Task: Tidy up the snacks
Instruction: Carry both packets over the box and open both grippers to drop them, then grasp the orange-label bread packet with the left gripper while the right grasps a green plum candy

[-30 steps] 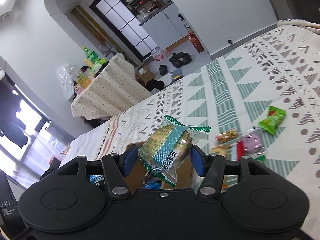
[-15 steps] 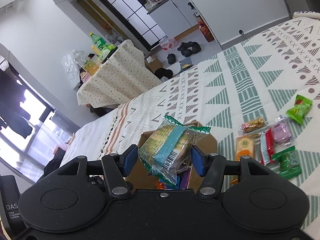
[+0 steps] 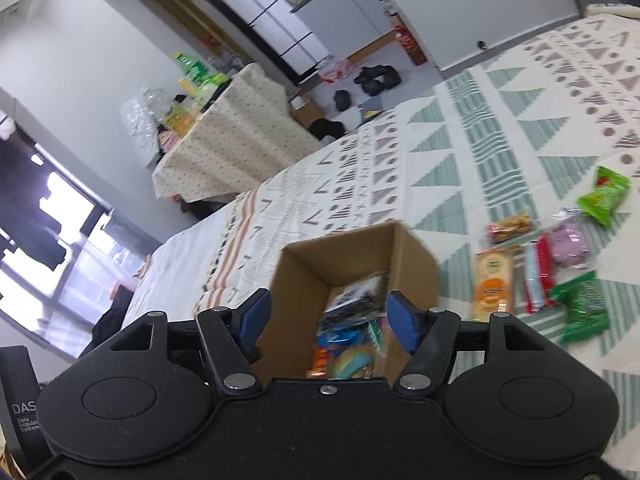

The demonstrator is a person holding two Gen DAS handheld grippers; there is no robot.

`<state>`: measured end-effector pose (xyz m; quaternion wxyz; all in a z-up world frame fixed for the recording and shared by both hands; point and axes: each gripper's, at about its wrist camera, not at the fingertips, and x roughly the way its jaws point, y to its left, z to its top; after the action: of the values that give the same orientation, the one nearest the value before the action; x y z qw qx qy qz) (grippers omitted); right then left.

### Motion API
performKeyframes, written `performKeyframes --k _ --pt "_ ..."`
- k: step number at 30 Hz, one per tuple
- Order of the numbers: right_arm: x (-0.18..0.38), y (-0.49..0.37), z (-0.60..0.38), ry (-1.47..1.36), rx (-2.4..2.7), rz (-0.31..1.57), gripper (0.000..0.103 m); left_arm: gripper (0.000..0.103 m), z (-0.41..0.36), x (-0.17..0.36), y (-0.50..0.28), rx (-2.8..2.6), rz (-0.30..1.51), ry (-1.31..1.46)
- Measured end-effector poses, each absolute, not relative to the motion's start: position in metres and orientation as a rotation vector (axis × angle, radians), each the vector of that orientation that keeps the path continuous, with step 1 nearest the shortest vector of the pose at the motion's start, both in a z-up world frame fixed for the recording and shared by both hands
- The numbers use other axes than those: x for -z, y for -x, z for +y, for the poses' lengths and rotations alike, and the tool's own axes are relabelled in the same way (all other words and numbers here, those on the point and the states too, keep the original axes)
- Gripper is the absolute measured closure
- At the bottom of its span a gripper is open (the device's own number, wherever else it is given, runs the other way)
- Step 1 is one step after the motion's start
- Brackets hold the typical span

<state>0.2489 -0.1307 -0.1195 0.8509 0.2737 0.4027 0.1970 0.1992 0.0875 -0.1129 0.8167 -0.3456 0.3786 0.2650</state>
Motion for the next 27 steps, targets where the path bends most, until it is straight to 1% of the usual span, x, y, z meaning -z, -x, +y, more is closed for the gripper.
performKeyframes --k 4,7,9,11,13,14,19,25,27 --pt "0.122 -0.242 -0.152 -0.573 -0.37 0.843 0.038 0.027 0.075 0.115 -0.201 -0.546 0.819 0.709" --pt "0.125 -0.238 -0.169 -0.564 -0.338 0.844 0.035 0.02 0.064 0.118 -0.203 -0.509 0.839 0.698" --pt "0.125 -0.236 -0.179 -0.56 -0.318 0.842 0.033 0.018 0.054 0.118 -0.205 -0.494 0.845 0.667" --pt "0.125 -0.232 -0.188 -0.551 -0.301 0.836 0.029 0.013 0.045 0.117 -0.205 -0.483 0.844 0.629" --pt "0.125 -0.229 -0.197 -0.537 -0.285 0.83 0.024 0.009 0.038 0.117 -0.206 -0.465 0.846 0.606" --pt "0.126 -0.228 -0.201 -0.532 -0.278 0.828 0.023 0.007 0.034 0.117 -0.206 -0.451 0.85 0.597" --pt "0.126 -0.221 -0.222 -0.523 -0.262 0.809 0.007 0.007 0.012 0.116 -0.207 -0.396 0.855 0.537" --pt "0.129 -0.214 -0.247 -0.511 -0.241 0.796 0.0 0.007 -0.009 0.116 -0.209 -0.346 0.842 0.484" --pt "0.13 -0.213 -0.255 -0.513 -0.232 0.795 0.0 0.006 -0.015 0.118 -0.21 -0.333 0.845 0.467"
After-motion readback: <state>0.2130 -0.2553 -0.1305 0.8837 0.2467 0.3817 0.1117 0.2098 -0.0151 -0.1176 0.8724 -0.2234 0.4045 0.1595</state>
